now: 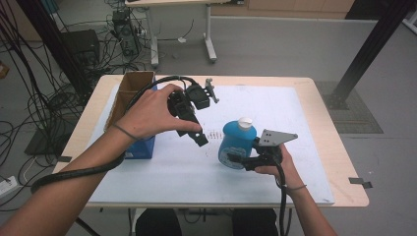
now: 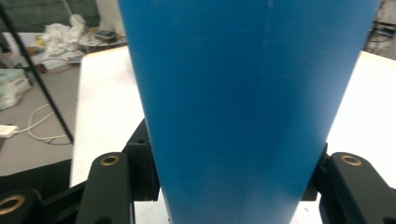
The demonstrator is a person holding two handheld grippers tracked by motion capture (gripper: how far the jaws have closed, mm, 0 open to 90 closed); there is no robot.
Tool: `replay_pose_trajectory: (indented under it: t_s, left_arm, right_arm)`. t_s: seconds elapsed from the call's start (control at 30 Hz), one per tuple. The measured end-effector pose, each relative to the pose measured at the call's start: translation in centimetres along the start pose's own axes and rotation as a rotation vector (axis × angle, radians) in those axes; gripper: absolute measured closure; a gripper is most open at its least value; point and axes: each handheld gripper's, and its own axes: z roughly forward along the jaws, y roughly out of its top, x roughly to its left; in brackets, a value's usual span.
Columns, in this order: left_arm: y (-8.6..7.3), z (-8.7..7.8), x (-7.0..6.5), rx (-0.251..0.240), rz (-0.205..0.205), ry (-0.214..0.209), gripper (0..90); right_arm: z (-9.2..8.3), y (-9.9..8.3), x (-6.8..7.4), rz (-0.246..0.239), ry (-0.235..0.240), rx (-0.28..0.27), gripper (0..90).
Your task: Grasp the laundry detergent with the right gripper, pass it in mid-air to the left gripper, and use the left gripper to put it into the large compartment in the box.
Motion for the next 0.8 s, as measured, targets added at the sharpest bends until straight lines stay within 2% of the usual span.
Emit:
replay_pose_trajectory:
  t_s: [0.23, 0.37, 0.4, 0.63, 0.8]
  left_arm:
    - [1.0, -0.3, -0.7, 0.027, 0.04, 0.0, 5.8]
    - [1.5, -0.3, -1.7, 0.036, 0.076, 0.031, 5.8]
    - [1.5, -0.2, -2.1, 0.032, 0.086, 0.052, 6.0]
    - [2.6, 0.0, -2.7, 0.061, 0.122, 0.057, 6.6]
    - [3.3, -0.2, -2.8, 0.087, 0.16, 0.041, 6.3]
  right_arm:
    - [1.0, 1.4, -0.1, -0.046, 0.061, 0.027, 41.8]
    - [1.5, 1.9, -0.3, -0.063, 0.087, 0.041, 41.8]
    - [1.6, 2.1, -0.3, -0.065, 0.094, 0.045, 41.8]
    - [2.8, 2.8, -0.4, -0.088, 0.138, 0.068, 41.8]
    - [3.5, 3.3, -0.6, -0.107, 0.173, 0.081, 41.8]
